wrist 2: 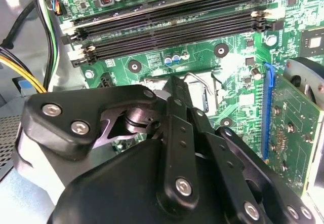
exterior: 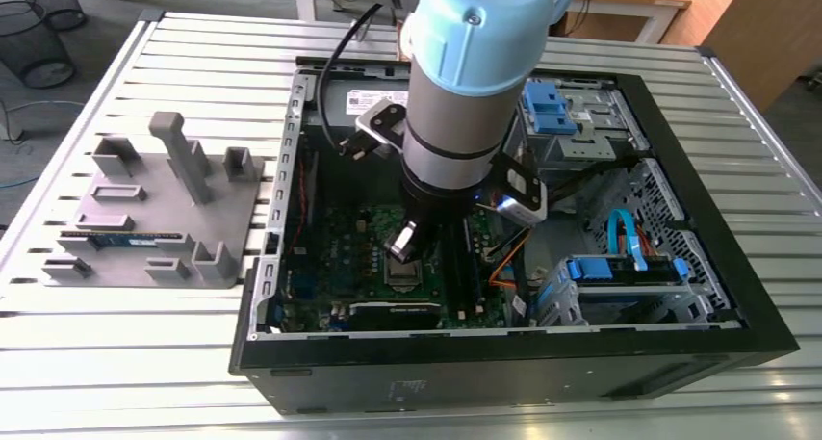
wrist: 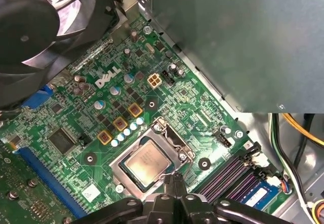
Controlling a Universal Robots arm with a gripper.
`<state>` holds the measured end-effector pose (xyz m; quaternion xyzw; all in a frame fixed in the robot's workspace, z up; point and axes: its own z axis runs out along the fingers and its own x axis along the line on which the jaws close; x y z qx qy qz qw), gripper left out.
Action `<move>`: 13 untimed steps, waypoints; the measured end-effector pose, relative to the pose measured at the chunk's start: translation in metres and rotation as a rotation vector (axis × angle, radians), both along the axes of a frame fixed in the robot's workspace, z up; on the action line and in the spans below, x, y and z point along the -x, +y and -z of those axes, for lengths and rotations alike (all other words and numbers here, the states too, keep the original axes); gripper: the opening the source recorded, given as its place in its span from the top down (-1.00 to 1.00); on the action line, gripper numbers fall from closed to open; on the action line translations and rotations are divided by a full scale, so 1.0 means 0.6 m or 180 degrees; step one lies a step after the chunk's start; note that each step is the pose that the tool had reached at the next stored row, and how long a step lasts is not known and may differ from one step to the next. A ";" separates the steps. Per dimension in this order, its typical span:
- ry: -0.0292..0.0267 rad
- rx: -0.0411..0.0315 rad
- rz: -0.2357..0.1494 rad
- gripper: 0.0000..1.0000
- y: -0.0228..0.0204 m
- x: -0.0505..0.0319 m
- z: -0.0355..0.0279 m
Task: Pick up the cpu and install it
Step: 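Install the first cpu locking lever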
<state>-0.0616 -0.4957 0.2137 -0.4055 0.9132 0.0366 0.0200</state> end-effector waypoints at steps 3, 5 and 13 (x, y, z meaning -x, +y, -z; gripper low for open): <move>0.0000 0.0000 0.0034 0.79 -0.0022 0.000 0.001; 0.0000 0.0000 0.0062 0.79 -0.0033 0.000 0.003; 0.0000 0.0000 0.0165 0.79 -0.0067 0.001 0.007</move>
